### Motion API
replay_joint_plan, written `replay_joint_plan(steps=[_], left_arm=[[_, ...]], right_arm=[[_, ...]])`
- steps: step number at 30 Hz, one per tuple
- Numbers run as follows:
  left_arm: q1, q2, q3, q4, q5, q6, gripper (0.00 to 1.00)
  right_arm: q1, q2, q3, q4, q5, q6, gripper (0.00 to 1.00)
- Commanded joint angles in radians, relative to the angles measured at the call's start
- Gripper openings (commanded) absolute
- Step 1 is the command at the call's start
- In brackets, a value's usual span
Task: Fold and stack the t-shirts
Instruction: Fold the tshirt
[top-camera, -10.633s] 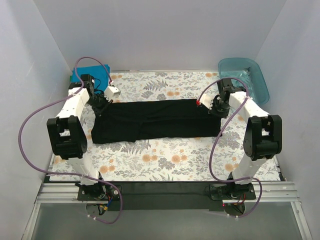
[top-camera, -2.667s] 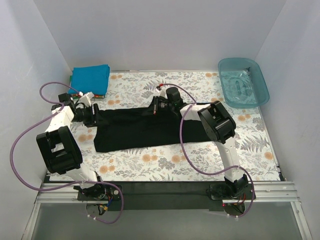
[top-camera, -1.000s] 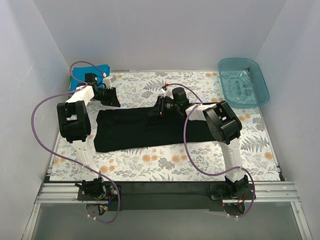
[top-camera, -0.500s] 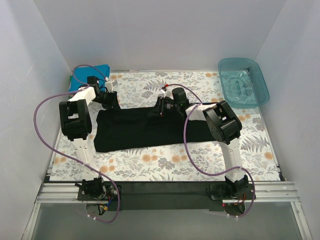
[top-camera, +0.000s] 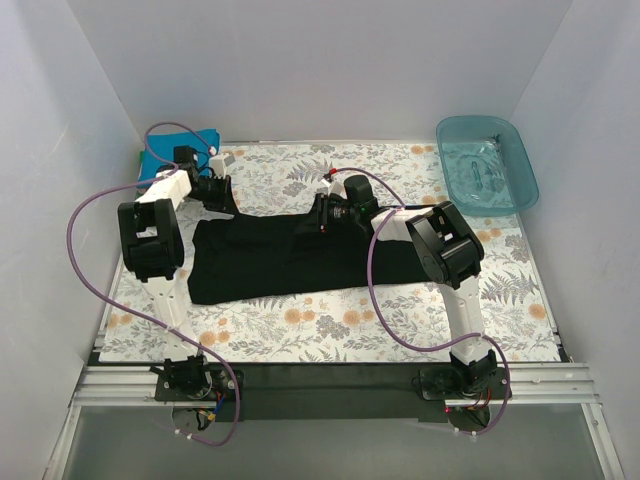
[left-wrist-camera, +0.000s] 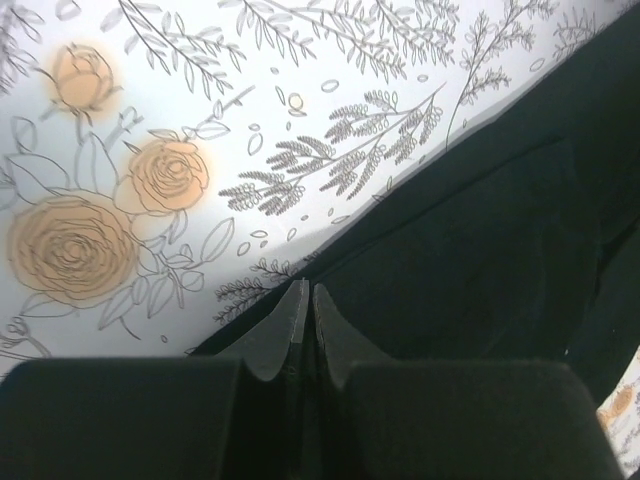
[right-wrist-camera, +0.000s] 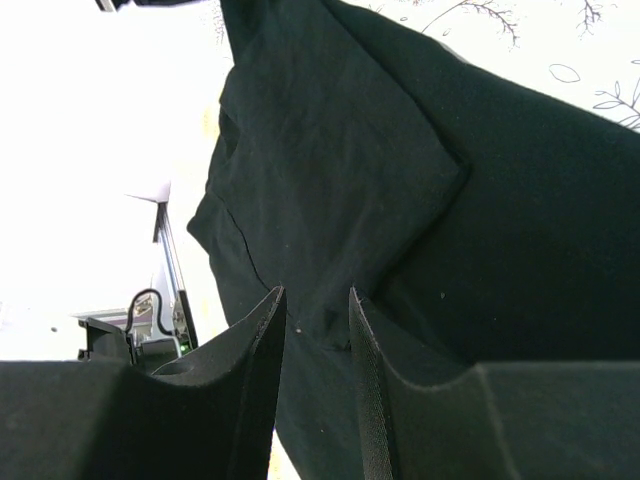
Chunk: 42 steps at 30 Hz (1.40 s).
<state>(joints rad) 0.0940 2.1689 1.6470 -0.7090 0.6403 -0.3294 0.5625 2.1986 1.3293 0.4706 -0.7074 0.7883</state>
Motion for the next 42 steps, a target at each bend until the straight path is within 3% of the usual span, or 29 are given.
replay_joint_plan(steps=[1, 12, 23, 42], left_arm=[[-0.004, -0.076, 0.043, 0.026, -0.019, 0.007, 0.0], [-0.005, -0.109, -0.001, 0.029, -0.018, 0.036, 0.0], [-0.08, -0.262, -0.104, 0.092, -0.074, 0.049, 0.0], [-0.237, -0.528, -0.507, -0.032, -0.068, 0.124, 0.0]], right_arm=[[-0.003, -0.022, 0.007, 0.014, -0.01, -0.017, 0.38], [-0.003, -0.019, 0.015, 0.014, -0.015, -0.018, 0.39], [-0.003, -0.019, 0.024, 0.016, -0.03, -0.018, 0.39], [-0.085, -0.131, -0.045, 0.005, -0.063, -0.066, 0.39]])
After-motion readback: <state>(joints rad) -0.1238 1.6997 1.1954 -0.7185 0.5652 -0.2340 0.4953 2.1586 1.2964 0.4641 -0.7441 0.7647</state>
